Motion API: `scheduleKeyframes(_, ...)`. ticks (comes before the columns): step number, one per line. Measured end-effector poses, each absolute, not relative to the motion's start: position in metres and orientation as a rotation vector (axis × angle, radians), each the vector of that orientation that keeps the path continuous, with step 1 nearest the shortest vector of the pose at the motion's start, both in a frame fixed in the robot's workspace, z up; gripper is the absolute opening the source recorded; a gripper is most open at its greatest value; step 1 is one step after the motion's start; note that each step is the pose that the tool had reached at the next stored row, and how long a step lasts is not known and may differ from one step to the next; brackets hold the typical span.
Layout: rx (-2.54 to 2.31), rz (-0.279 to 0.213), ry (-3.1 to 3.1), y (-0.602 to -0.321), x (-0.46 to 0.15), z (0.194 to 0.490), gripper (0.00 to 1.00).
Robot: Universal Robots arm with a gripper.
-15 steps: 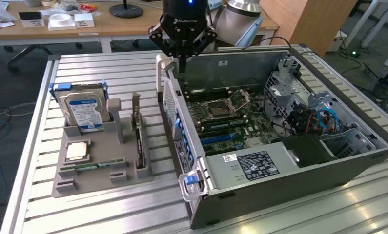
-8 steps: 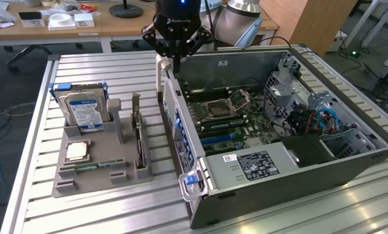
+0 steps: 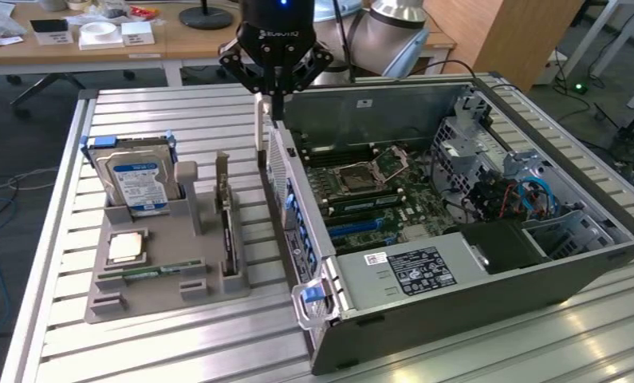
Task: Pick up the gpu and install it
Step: 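Reach for the gpu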
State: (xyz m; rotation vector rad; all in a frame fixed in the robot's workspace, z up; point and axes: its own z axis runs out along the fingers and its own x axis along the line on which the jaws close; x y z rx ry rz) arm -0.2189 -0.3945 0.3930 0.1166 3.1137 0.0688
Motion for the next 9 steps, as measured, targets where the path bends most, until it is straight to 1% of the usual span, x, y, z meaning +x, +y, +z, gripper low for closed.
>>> scheduleKeyframes(9,0.117,0.069,3.114,-0.394,-0.234,0.393,0.11)
